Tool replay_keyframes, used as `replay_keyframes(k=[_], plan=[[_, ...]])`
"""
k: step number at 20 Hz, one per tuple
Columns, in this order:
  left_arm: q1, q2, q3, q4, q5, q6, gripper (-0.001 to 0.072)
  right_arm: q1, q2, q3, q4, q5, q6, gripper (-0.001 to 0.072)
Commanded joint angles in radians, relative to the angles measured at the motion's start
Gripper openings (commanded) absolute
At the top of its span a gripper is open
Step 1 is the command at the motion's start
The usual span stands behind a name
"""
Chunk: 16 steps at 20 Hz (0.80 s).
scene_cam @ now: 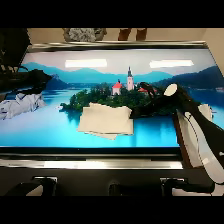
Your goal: Fold the shirts.
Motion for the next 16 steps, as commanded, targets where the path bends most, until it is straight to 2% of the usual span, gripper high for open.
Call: replay_keyframes(k=[1, 4, 6, 7, 8, 11, 16], plan=[[0.001, 0.0, 0.0, 0.008, 0.0, 0.0, 0.0024, 0.066, -0.029, -0.092, -0.013, -0.174, 0.079, 0.0714], [0.001, -0.003, -0.001, 0.008, 0.0, 0.0, 0.0025, 0.105, -0.092, -0.092, 0.067, -0.241, 0.077, 0.0709], [0.001, -0.004, -0.004, 0.008, 0.001, 0.0, 0.0025, 0.1, -0.113, -0.092, 0.086, -0.242, 0.086, 0.0652], [0.001, -0.004, -0.004, 0.008, 0.0, 0.0, 0.0024, 0.09, -0.112, -0.092, 0.085, -0.234, 0.093, 0.04], [0.001, -0.004, -0.004, 0.008, 0.0, 0.0, 0.0025, 0.079, -0.108, -0.084, 0.101, -0.212, 0.093, 0.0074], [0.001, -0.004, -0.004, 0.008, 0.0, 0.0, 0.0024, 0.005, -0.038, -0.03, 0.23, -0.128, -0.135, 0.0053], [0.001, -0.004, -0.004, 0.008, 0.0, 0.003, 0.0025, -0.262, 0.1, 0.118, 0.285, 0.106, -0.156, 0.0053]])
